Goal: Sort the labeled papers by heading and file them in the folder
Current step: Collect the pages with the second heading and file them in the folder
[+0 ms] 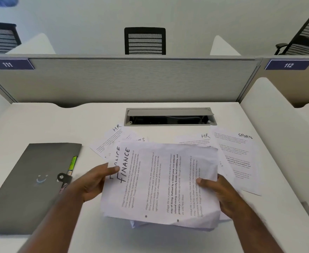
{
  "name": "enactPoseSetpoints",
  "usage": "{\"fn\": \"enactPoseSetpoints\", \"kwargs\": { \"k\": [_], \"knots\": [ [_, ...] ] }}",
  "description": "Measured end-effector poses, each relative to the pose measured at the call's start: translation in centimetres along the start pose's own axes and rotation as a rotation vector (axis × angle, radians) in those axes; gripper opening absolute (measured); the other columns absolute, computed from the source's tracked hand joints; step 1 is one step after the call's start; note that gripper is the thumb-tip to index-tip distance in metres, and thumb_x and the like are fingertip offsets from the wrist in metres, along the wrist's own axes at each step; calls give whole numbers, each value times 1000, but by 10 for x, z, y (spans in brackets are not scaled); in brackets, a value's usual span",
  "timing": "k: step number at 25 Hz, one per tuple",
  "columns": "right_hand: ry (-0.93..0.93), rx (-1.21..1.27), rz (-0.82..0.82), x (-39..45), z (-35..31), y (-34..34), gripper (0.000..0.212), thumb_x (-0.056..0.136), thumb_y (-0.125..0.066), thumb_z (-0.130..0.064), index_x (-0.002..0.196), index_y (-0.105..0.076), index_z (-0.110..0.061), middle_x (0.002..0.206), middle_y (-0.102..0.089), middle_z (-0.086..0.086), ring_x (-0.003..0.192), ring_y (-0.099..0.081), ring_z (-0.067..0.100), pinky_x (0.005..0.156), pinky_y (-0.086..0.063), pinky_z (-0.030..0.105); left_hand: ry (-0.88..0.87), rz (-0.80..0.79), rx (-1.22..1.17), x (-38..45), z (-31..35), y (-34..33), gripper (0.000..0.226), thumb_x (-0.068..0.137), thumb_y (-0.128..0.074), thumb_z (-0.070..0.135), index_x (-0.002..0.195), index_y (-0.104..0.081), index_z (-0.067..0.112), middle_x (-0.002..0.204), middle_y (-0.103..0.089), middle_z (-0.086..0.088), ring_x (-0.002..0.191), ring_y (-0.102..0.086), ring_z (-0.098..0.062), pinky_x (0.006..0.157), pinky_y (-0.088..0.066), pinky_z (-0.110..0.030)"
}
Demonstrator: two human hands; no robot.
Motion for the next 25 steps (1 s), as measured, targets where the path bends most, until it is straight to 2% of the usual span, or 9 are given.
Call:
{"fn": "enactPoseSetpoints", "kwargs": {
  "k": [2, 5, 9, 11, 13, 15, 20, 23, 25],
  "knots": [
    [16, -28, -9, 3, 1, -10, 72, 49, -93, -28, 113, -65, -11, 108, -73, 15, 96, -71, 35, 76, -60, 45, -27, 15, 58, 6, -4, -7, 92, 42, -99, 36, 122, -66, 5, 120, -71, -22, 104, -71, -38, 82, -60, -46],
    [93, -56, 0, 5, -1, -25, 84, 37, -95, -44, 111, -66, -16, 109, -74, 11, 97, -71, 30, 75, -60, 41, -148, 129, 97, 14, -1, -12, 91, 39, -99, 44, 116, -69, 6, 114, -73, -20, 101, -72, -38, 80, -60, -45],
    [219, -175, 123, 7, -19, -21, 64, 46, -90, -49, 102, -67, -28, 101, -76, -2, 94, -72, 20, 77, -60, 38, -346, 293, 152, 13, 17, -7, 88, 34, -97, 51, 106, -72, 8, 102, -77, -13, 93, -74, -33, 74, -61, -40],
    [265, -253, 145, 9, -31, -20, 49, 55, -89, -41, 96, -66, -29, 96, -75, 2, 91, -72, 21, 77, -60, 37, -423, 328, 120, 12, 26, -3, 69, 40, -95, 37, 100, -74, 12, 100, -78, -9, 91, -75, -28, 74, -61, -38],
    [313, -293, 164, 13, -41, -16, 33, 71, -82, -14, 95, -64, -27, 91, -73, -2, 88, -70, 16, 73, -60, 30, -489, 327, 88, 11, 31, -1, 51, 48, -90, 28, 96, -76, 16, 100, -78, -8, 91, -74, -24, 78, -60, -38],
    [341, -299, 182, 14, -44, -12, 34, 74, -78, 0, 90, -67, -28, 80, -75, -9, 82, -70, 8, 66, -58, 21, -530, 302, 103, 12, 29, -2, 50, 54, -88, 25, 101, -76, 17, 105, -77, -10, 97, -72, -26, 83, -58, -42],
    [310, -350, 270, 17, -26, -5, 31, 78, -77, -5, 86, -65, -32, 84, -69, -12, 87, -66, 16, 67, -51, 19, -456, 293, 240, 21, 3, -4, 37, 63, -85, 30, 97, -79, 17, 102, -77, -11, 101, -70, -35, 92, -55, -58],
    [305, -311, 300, 18, -22, -7, 27, 79, -77, -8, 89, -61, -28, 87, -63, -7, 85, -61, 17, 63, -48, 19, -436, 314, 229, 24, 4, -8, 30, 74, -83, 19, 101, -77, 31, 109, -77, -2, 106, -70, -25, 95, -56, -50],
    [302, -327, 282, 19, -28, -10, 28, 79, -76, -8, 84, -60, -31, 84, -65, -5, 82, -62, 13, 58, -51, 17, -415, 375, 221, 23, 12, -5, 30, 75, -82, 23, 105, -74, 28, 109, -76, -1, 107, -70, -25, 94, -56, -47]
  ]
}}
Point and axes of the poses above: each hand's wrist, its own x-axis towards the middle knuckle, its own y-axis out of the back of the hand, z = x × y, the point moved 9 cm from there along x, towards the middle knuckle
